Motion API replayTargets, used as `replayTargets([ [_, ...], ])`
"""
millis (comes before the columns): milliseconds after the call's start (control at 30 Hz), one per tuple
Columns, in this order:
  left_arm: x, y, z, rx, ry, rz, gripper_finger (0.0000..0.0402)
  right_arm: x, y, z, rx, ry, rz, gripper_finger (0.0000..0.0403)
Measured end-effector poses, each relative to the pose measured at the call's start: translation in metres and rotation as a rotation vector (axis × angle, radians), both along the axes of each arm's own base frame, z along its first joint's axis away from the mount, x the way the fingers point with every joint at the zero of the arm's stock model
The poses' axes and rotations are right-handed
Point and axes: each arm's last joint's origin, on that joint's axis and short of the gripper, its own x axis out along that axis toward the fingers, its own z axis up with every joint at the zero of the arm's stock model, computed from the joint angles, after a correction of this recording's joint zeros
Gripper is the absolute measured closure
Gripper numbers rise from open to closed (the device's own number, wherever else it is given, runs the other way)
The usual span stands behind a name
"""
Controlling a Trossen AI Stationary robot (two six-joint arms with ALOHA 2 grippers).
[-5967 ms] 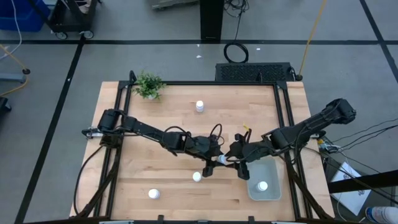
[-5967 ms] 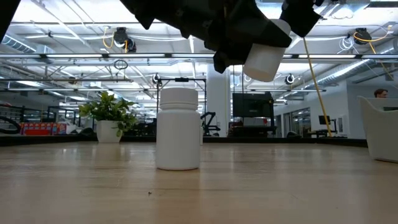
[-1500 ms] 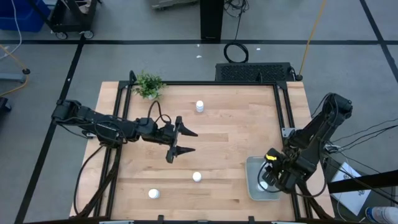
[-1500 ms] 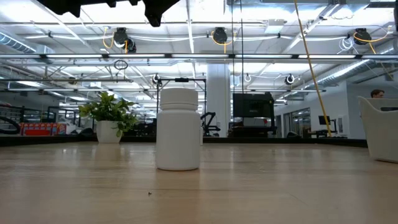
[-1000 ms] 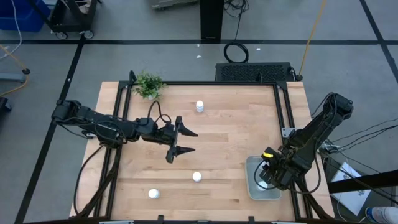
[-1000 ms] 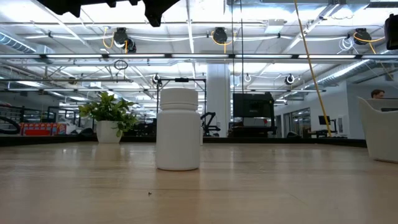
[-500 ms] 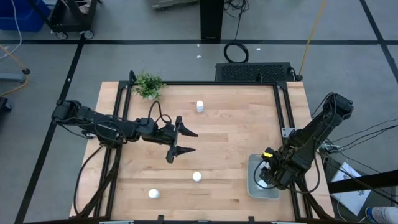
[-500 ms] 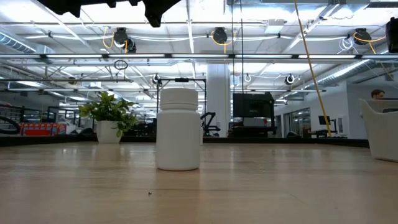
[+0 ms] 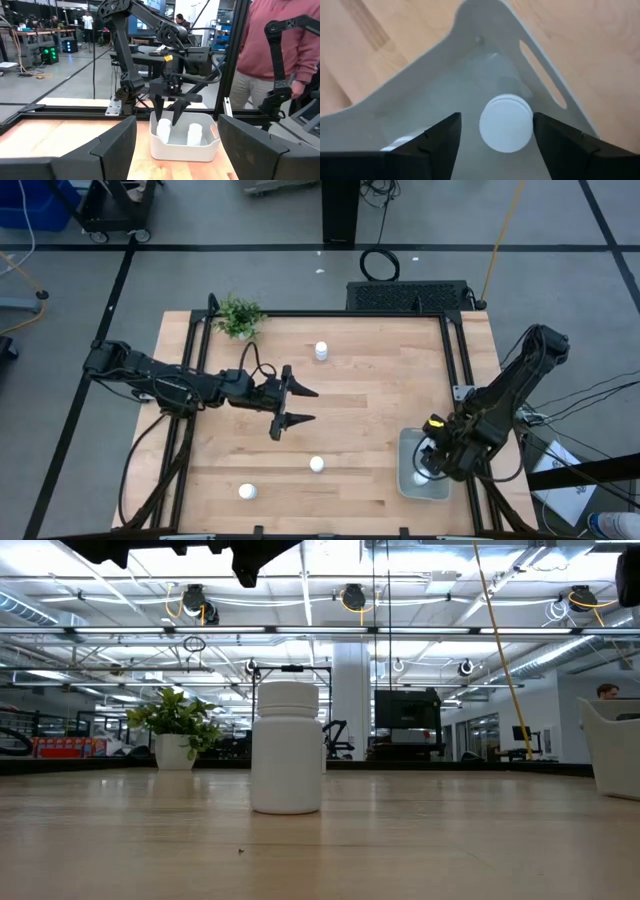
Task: Pick and place pill bottles into a basket
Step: Put the white pill bottle into the gray bin
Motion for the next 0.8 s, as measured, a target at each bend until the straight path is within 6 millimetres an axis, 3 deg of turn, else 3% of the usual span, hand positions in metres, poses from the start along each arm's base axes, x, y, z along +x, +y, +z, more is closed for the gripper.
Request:
replayTargets([
  [533,0.000,0.000,-0.003,0.016,0.035,0.001,0.0121,-0.005,-0.012,0.023,0.048,-0.168,0.070,0.0166],
  [800,-0.026,0.005,0.019,0.015,0.049,0.010,0.0121,-0.003,-0.014,0.042,0.071,-0.385,0.159,0.0165],
])
